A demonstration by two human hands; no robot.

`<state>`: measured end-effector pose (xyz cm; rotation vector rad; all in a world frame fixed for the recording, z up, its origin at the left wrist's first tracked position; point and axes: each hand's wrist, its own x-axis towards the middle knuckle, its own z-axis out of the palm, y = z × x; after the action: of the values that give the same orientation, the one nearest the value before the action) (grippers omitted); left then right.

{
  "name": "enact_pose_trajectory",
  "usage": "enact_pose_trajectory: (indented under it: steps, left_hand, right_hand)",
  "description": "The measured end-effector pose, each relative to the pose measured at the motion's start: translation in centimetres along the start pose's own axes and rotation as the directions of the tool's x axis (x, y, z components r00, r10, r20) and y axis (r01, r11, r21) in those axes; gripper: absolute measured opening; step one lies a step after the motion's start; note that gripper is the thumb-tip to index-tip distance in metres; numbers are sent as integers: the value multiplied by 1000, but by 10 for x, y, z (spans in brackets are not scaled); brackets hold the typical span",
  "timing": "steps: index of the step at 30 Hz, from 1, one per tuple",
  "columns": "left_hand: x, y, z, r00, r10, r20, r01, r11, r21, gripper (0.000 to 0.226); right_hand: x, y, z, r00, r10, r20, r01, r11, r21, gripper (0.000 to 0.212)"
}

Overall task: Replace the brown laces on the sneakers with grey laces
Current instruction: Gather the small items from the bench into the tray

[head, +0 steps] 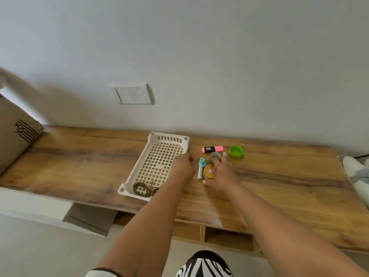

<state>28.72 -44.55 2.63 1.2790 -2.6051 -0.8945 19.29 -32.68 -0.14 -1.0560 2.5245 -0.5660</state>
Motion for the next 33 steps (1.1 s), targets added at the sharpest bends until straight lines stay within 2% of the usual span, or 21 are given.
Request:
enact_pose_trajectory:
  steps: [2, 8, 13, 16, 18, 20, 24, 27, 33]
  left_hand:
    - [4, 0, 12, 999, -34, 23, 34, 999, 8, 15]
    - [4, 6, 33, 994, -107, 30, 107, 994, 16, 19]
    - [-3, 12, 32, 994, -93, 55, 89, 994, 66, 20]
    - [-13, 2, 15, 999, -32, -5, 32, 999, 13, 20]
    - [-13, -16, -6, 996, -47, -78, 44, 998, -44, 22]
    - [-2, -43, -31, 985, -98, -144, 88, 994, -69, 23]
    - [40, -87, -74, 964, -146, -222, 137, 989, -54, 24]
    - [69, -98, -84, 970, -141, -200, 138, 990, -30, 21]
    - [110, -110, -67, 958, -128, -256, 150, 987, 66, 17]
  right_hand:
    - [2, 7, 3, 999, -18, -43, 20, 999, 35, 82]
    - [-1, 19, -4, 993, -34, -110, 51, 987, 152, 75]
    - [-9, 26, -6, 993, 12, -117, 15, 973, 232, 73]
    - [-12, 18, -10, 978, -65, -198, 93, 986, 140, 70]
    - [-8, 5, -12, 954, -200, -223, 215, 976, 43, 65]
    - [0, -12, -9, 942, -266, -203, 279, 959, 41, 65]
    - [29, -51, 0, 952, -276, -136, 296, 941, 165, 65]
    - [56, -79, 10, 951, -296, -86, 306, 939, 153, 58]
    - [102, -111, 46, 938, -324, -127, 341, 928, 153, 51]
